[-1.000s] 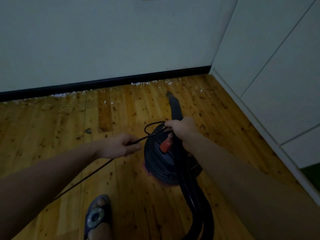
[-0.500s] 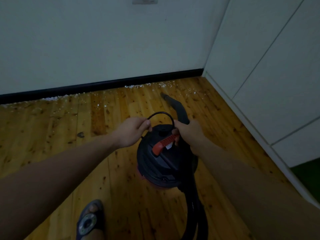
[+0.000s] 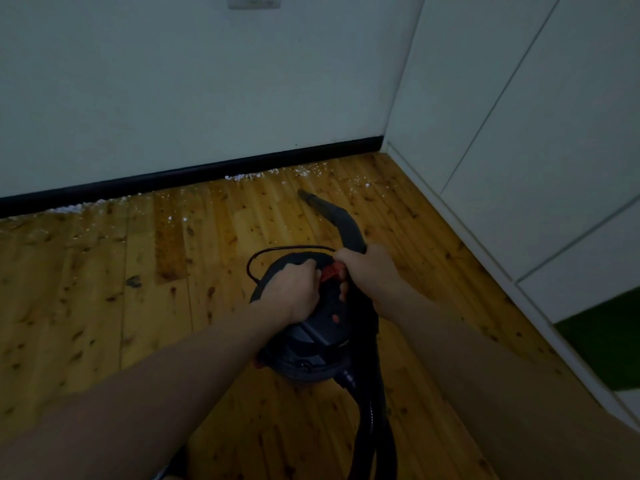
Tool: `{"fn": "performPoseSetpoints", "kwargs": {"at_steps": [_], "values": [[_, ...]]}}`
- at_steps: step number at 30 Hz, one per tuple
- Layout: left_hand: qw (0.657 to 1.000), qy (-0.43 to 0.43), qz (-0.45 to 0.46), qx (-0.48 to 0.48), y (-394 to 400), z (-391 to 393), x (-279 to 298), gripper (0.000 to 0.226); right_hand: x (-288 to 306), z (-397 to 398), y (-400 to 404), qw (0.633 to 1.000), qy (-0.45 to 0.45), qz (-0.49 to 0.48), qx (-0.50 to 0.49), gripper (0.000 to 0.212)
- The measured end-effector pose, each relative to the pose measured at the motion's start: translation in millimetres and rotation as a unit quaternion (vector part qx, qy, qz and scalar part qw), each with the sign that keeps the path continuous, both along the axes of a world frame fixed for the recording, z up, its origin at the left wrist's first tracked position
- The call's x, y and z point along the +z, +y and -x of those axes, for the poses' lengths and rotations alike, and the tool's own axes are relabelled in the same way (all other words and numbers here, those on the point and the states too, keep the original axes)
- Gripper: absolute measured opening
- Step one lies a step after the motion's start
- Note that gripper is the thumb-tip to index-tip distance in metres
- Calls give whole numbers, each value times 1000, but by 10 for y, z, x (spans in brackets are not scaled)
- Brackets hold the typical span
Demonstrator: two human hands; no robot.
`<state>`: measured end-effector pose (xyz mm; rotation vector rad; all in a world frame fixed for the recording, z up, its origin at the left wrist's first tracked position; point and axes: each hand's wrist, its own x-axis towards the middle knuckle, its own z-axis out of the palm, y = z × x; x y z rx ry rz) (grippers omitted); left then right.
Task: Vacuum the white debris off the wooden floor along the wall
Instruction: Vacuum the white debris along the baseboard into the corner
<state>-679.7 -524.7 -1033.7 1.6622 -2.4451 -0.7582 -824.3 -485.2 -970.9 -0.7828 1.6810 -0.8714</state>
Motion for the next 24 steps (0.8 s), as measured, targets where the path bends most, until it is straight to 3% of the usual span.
{"fn": "performPoseSetpoints", "kwargs": {"at_steps": [5,11,15,19,24], "values": [[1000,-8,-4,21,35,109,-11,23,15,30,28,1000,-4,10,0,19],[999,-41,-7,24,4,151,-42,48,25,61,78,1000,9,10,14,30],[997,-75,11,-6,-22,171,-96,42,-8,93,120,1000,-9,9,-3,28],[998,-55,-2,-22,-55,213,-97,31,-29,203,137,1000,-3,15,-10,27],[996,-46,-80,-7,-169,213,-78,31,-63,285,209,998,50,24,-7,33]]}}
